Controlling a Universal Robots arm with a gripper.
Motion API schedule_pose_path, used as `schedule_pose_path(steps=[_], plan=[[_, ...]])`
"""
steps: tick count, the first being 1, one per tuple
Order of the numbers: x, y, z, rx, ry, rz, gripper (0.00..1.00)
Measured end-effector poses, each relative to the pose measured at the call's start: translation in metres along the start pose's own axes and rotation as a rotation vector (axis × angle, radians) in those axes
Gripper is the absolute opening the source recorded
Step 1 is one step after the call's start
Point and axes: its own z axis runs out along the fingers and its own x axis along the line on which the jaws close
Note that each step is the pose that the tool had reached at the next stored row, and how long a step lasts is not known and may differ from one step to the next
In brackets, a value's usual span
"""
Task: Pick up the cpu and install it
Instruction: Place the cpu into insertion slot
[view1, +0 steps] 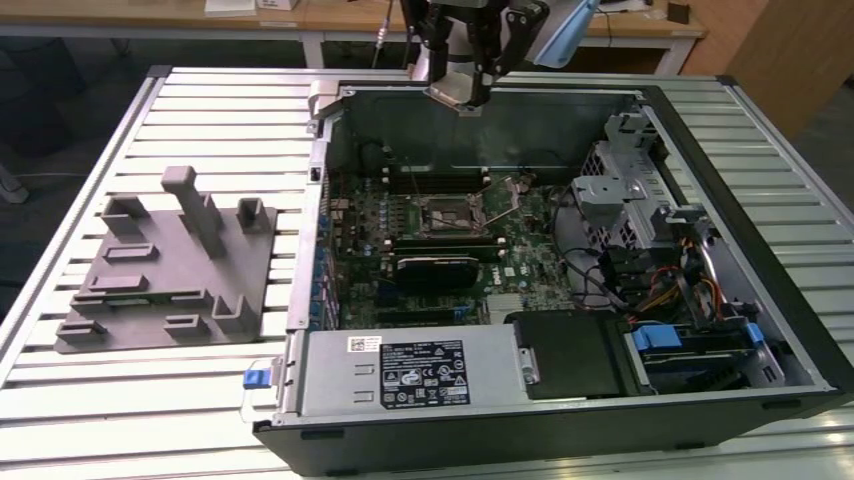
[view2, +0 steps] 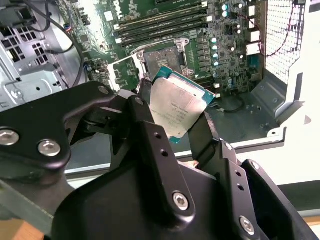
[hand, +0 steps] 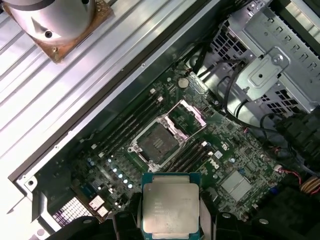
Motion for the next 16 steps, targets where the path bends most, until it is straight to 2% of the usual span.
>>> schedule_pose_path(steps=[5, 16], plan=[[0.0004, 0.0004, 0.0005, 0.0005, -0.0022, 0.063, 0.54], [0.0007, 0.0006, 0.0024, 0.0025, -0.0086, 0.249, 0.54]])
